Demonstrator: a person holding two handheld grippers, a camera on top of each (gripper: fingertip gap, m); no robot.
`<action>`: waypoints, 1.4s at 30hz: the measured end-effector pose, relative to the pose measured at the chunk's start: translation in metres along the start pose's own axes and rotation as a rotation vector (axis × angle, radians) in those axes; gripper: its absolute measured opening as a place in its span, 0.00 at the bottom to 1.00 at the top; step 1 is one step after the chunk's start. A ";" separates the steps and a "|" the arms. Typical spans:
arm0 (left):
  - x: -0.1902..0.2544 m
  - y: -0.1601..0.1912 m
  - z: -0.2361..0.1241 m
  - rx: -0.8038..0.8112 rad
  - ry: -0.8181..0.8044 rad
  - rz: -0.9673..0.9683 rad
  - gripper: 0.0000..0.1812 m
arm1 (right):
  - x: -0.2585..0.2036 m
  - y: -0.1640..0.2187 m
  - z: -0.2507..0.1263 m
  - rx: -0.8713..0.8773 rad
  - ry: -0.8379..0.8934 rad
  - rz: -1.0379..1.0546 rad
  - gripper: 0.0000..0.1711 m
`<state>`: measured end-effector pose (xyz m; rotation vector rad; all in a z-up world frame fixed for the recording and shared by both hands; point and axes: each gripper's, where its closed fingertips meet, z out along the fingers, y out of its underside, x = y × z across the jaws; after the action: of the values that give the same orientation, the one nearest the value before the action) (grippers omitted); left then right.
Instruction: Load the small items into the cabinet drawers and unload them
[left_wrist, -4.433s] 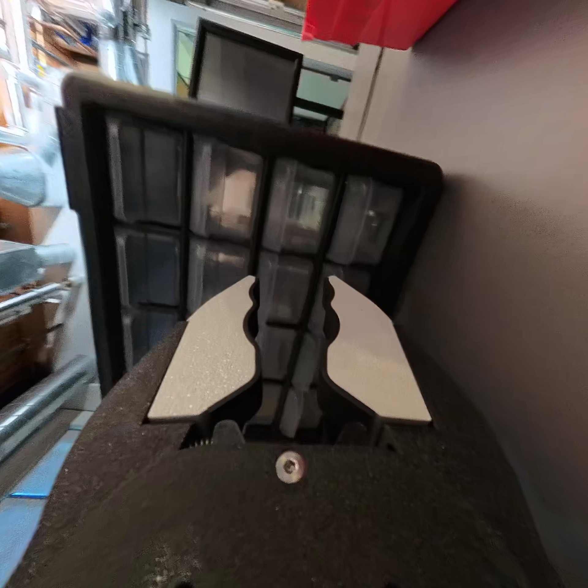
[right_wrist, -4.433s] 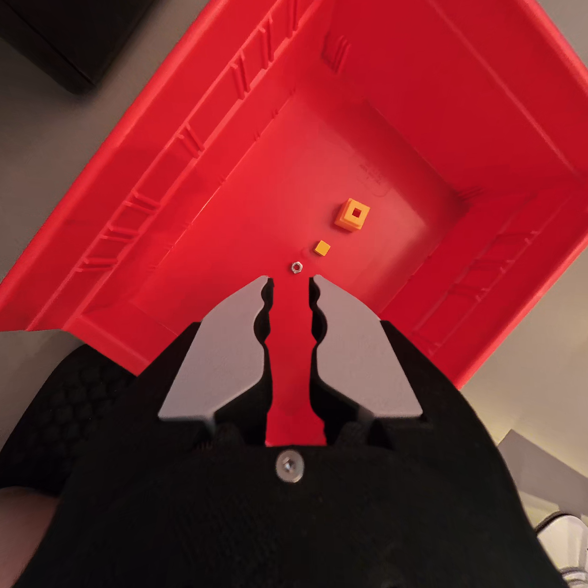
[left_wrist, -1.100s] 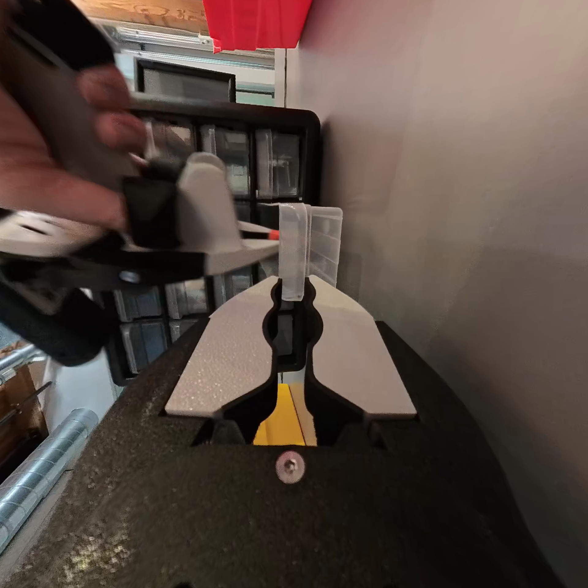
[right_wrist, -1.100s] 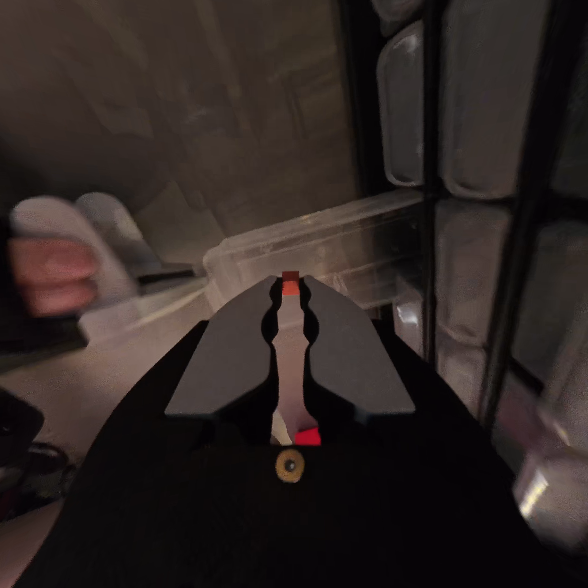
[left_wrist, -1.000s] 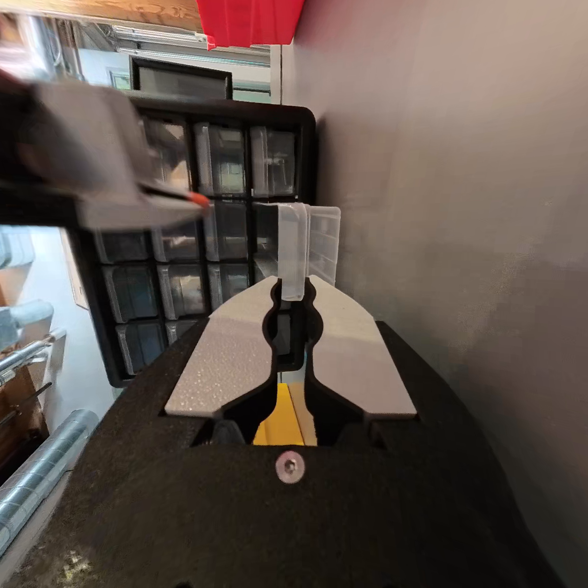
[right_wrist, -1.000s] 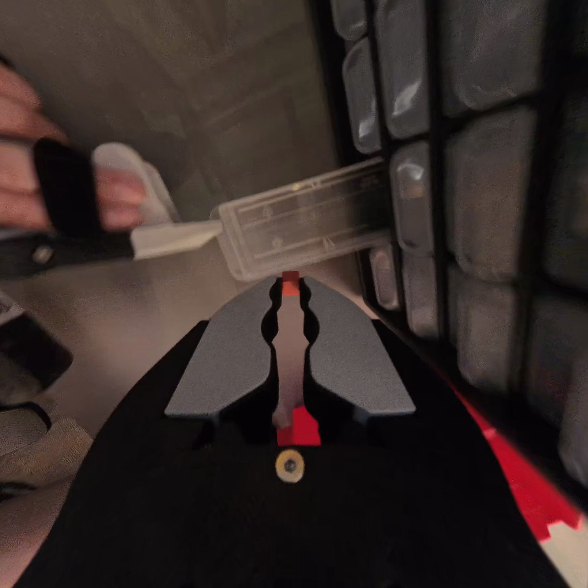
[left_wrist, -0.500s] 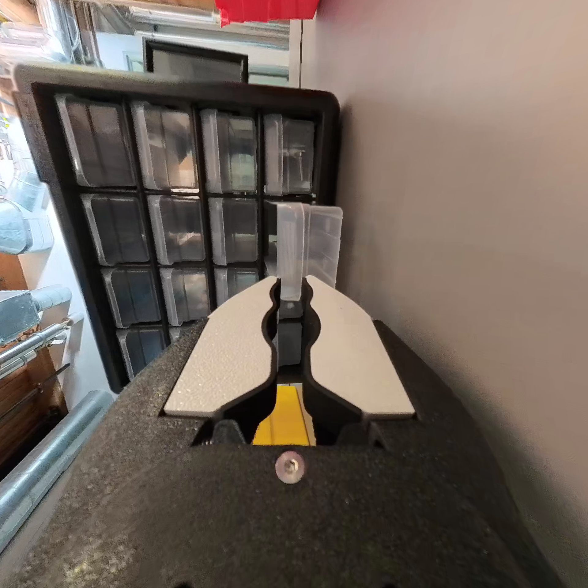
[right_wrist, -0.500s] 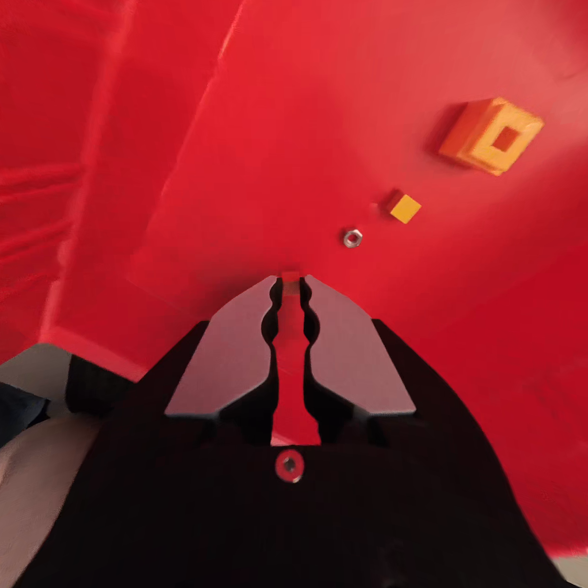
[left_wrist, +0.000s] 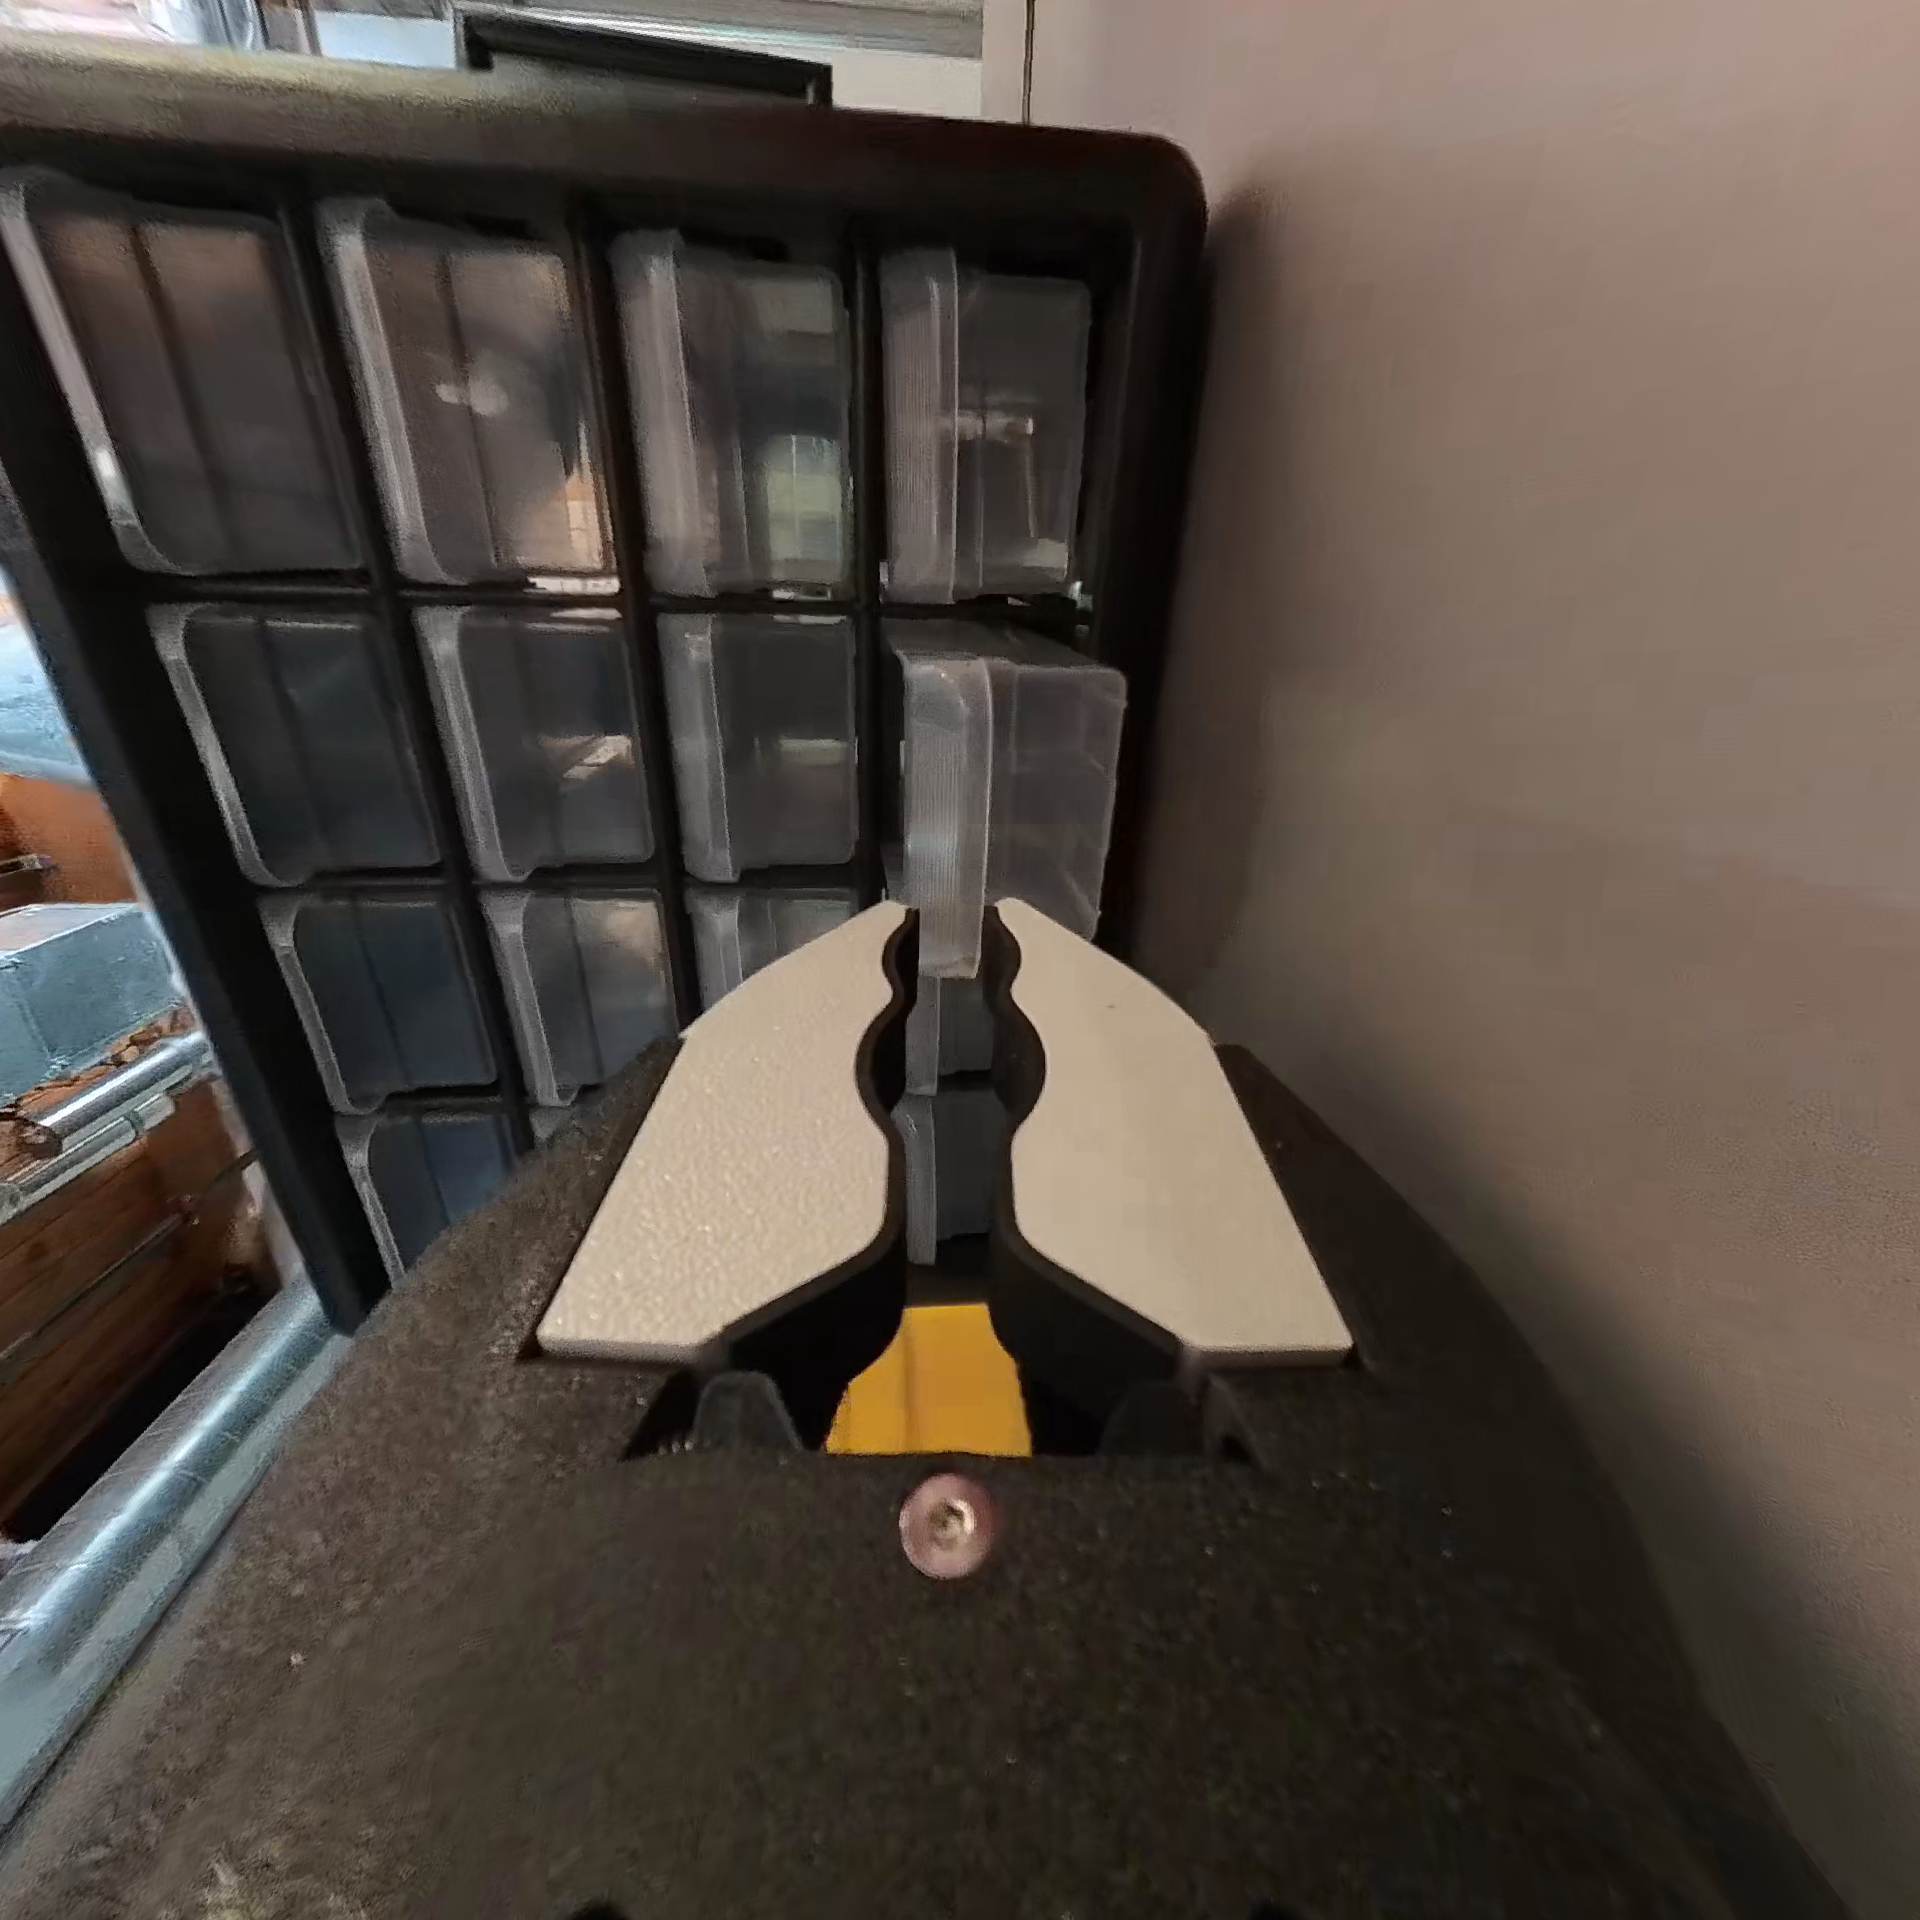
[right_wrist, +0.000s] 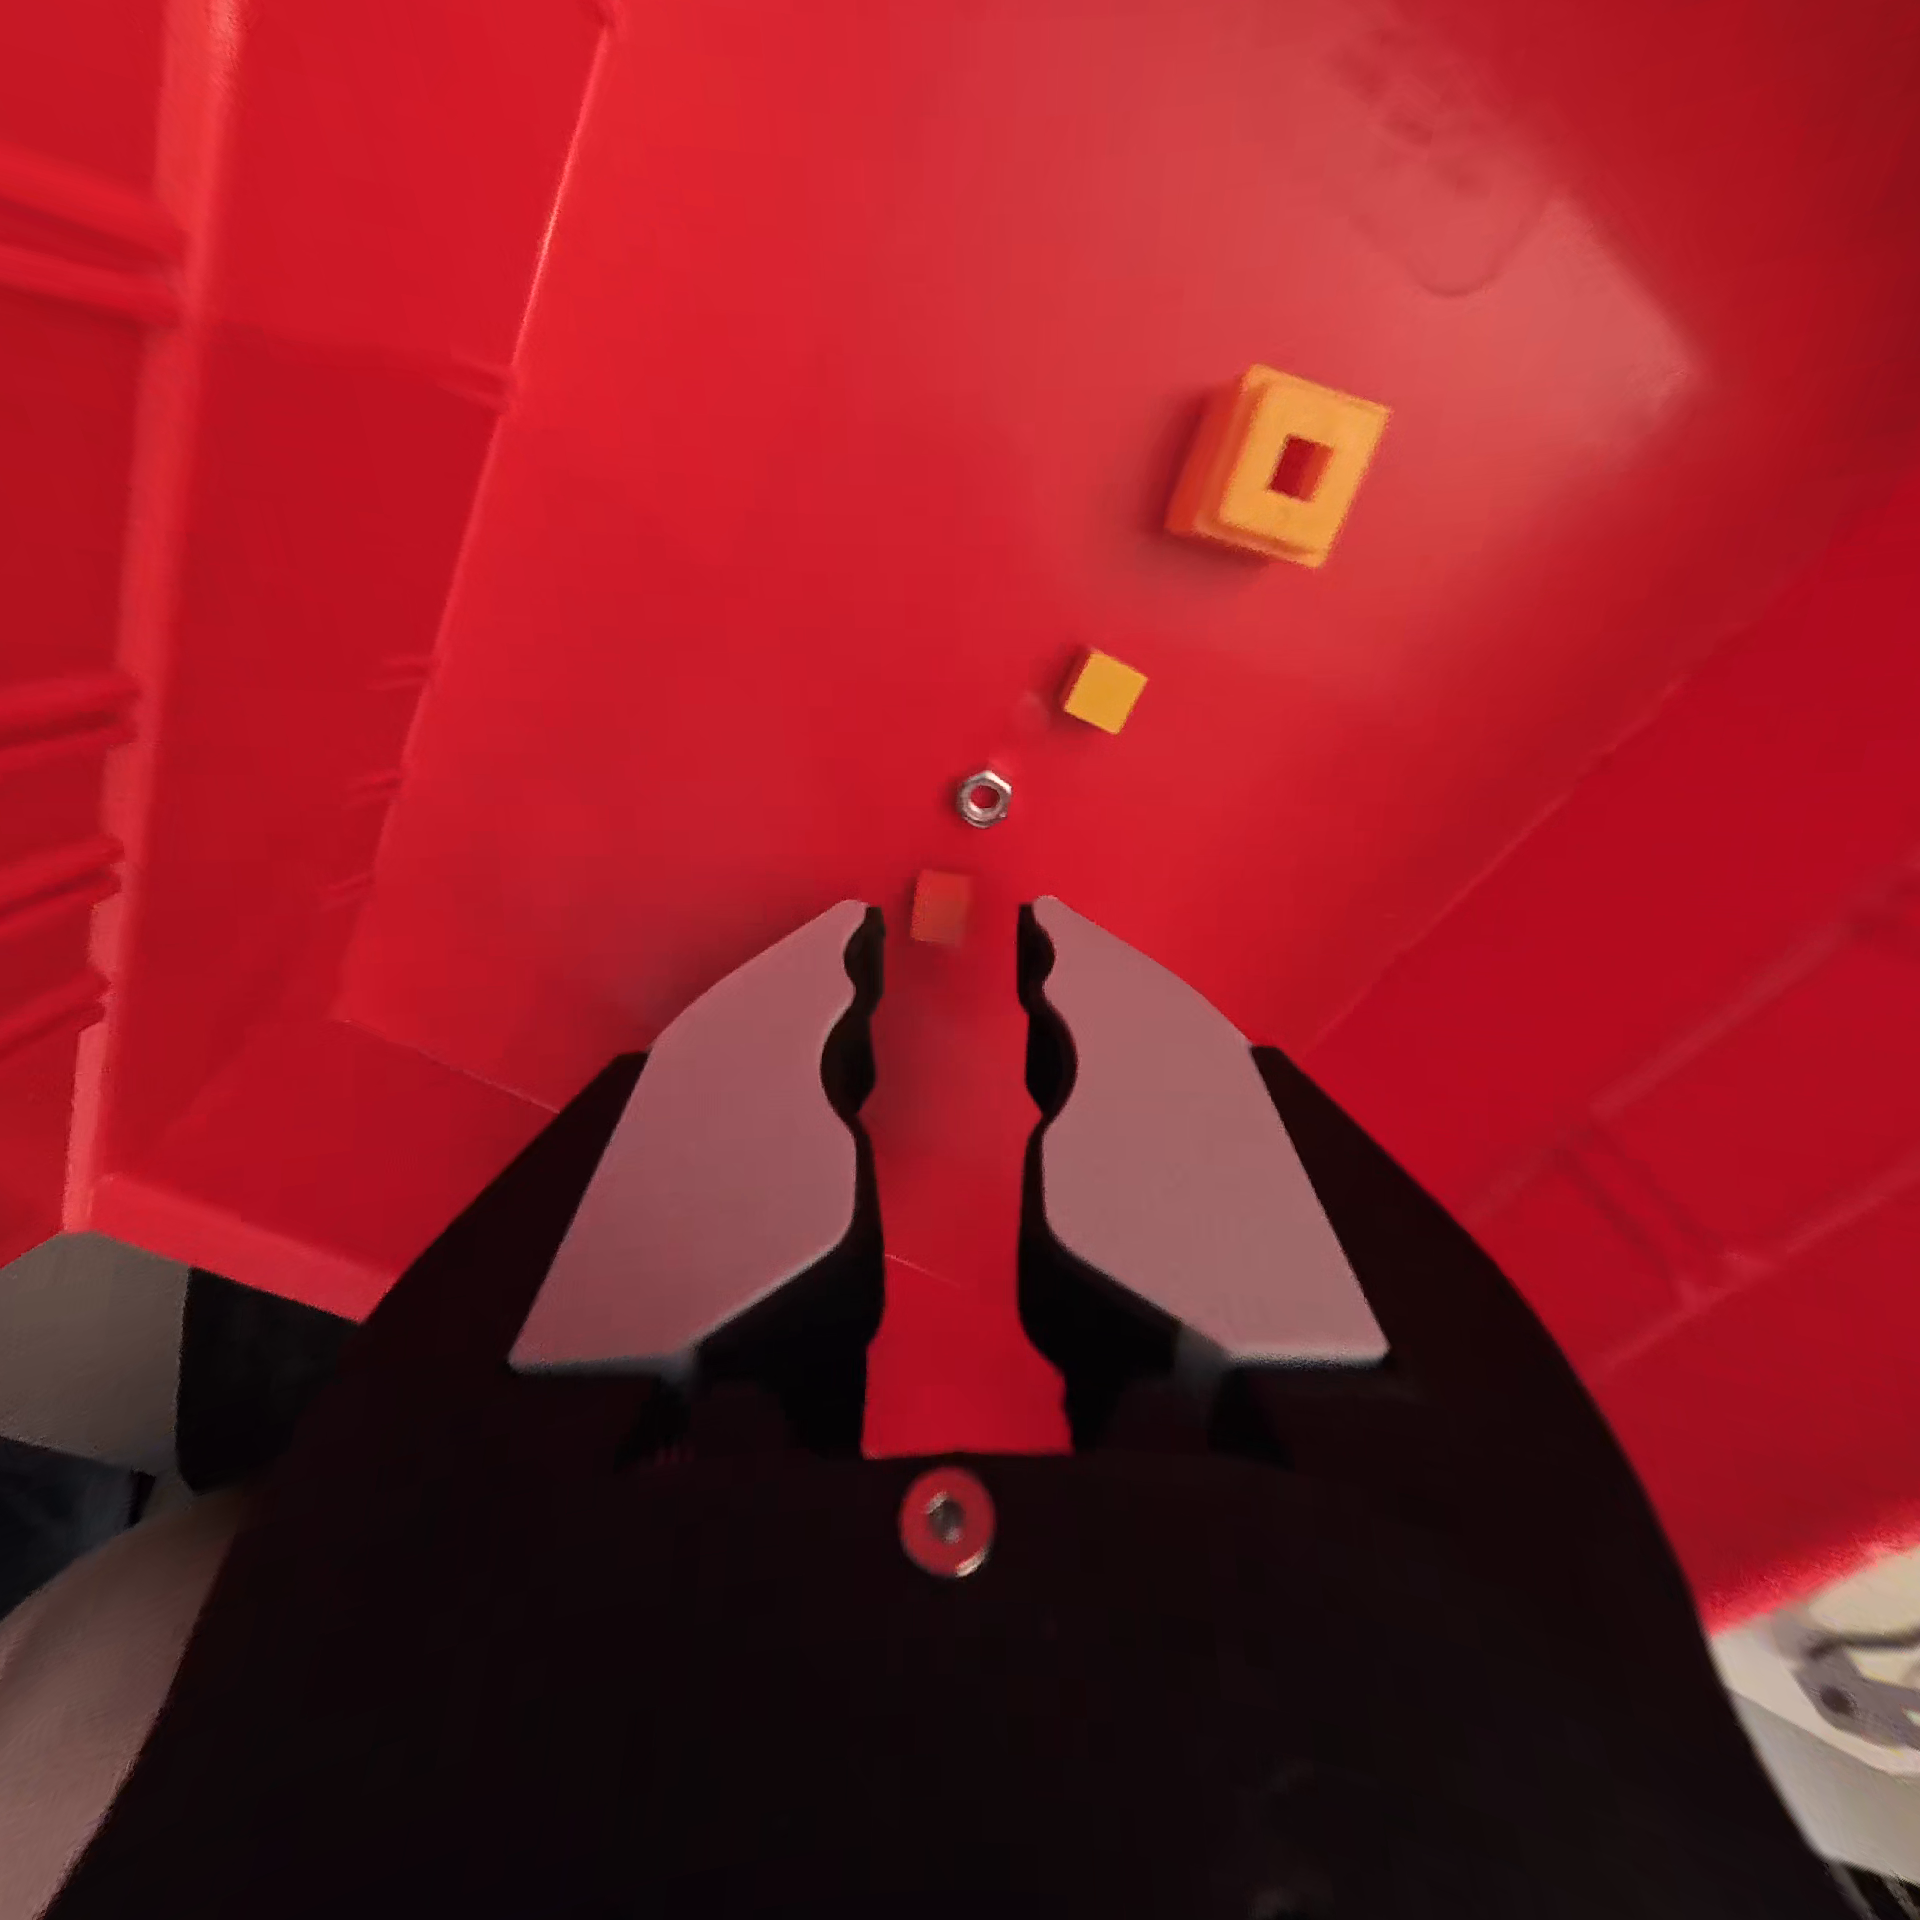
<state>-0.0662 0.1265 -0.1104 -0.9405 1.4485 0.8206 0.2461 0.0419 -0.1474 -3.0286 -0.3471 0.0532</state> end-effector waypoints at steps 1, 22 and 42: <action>0.000 0.000 0.003 -0.005 -0.004 0.006 0.06 | 0.001 -0.002 -0.006 0.033 -0.006 0.011 0.15; -0.010 -0.041 0.024 0.067 -0.105 0.038 0.17 | 0.000 0.000 -0.076 0.234 0.117 -0.031 0.15; -0.004 -0.064 0.023 0.104 -0.063 0.067 0.05 | -0.042 -0.013 -0.134 0.379 0.215 -0.160 0.15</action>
<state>0.0012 0.1200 -0.1066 -0.7849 1.4597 0.8094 0.2088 0.0329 -0.0123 -2.5929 -0.4940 -0.1939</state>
